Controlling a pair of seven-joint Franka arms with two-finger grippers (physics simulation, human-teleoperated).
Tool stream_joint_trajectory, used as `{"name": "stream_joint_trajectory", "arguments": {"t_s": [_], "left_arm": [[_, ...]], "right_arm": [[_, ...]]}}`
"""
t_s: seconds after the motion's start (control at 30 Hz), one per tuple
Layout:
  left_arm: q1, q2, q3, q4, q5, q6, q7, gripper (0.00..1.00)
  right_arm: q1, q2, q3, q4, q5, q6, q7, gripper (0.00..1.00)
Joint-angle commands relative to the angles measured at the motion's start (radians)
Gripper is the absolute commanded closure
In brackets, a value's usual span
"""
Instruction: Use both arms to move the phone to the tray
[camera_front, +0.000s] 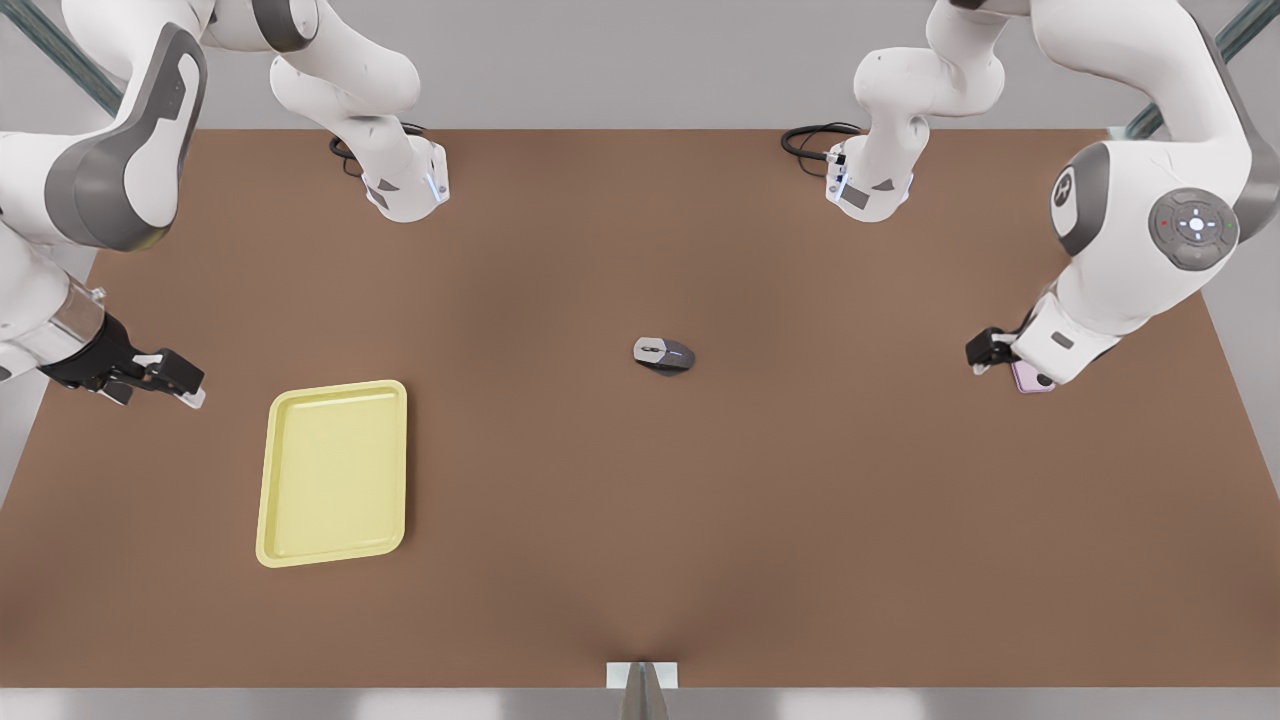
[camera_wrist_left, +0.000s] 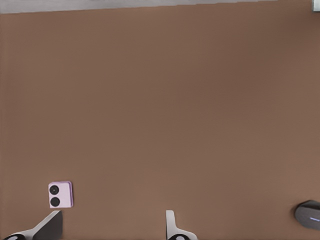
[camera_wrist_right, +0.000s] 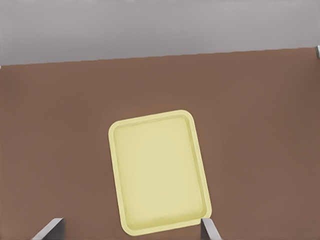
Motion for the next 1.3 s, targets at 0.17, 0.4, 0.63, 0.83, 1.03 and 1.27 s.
{"name": "stream_joint_trajectory", "arguments": {"t_s": [0.17, 0.4, 0.63, 0.83, 1.03, 1.27], "left_arm": [[0.001, 0.193, 0.219, -0.007, -0.077, 0.177, 0.333, 0.0], [0.006, 0.125, 0.391, -0.527, -0.179, 0.717, 0.651, 0.0], [0.006, 0.13, 0.466, -0.794, -0.18, 1.048, 0.861, 0.0], [0.018, 0.136, 0.515, -0.84, -0.183, 1.053, 0.938, 0.0], [0.04, 0.145, 0.537, -0.868, -0.223, 1.054, 0.936, 0.0], [0.058, 0.194, 0.537, -0.869, -0.38, 1.054, 0.936, 0.0]], "right_arm": [[-0.001, -0.001, -0.001, -0.001, 0.001, 0.011, -0.007, 0.0], [0.009, -0.008, 0.005, 0.003, 0.004, 0.013, -0.007, 0.0], [0.004, -0.004, 0.005, 0.001, 0.004, 0.013, -0.007, 0.0], [0.001, -0.002, 0.003, 0.001, 0.002, 0.011, -0.007, 0.0], [-0.002, -0.002, 0.003, -0.001, 0.004, 0.011, -0.007, 0.0], [-0.002, -0.002, 0.003, -0.001, 0.004, 0.011, -0.007, 0.0]]}}
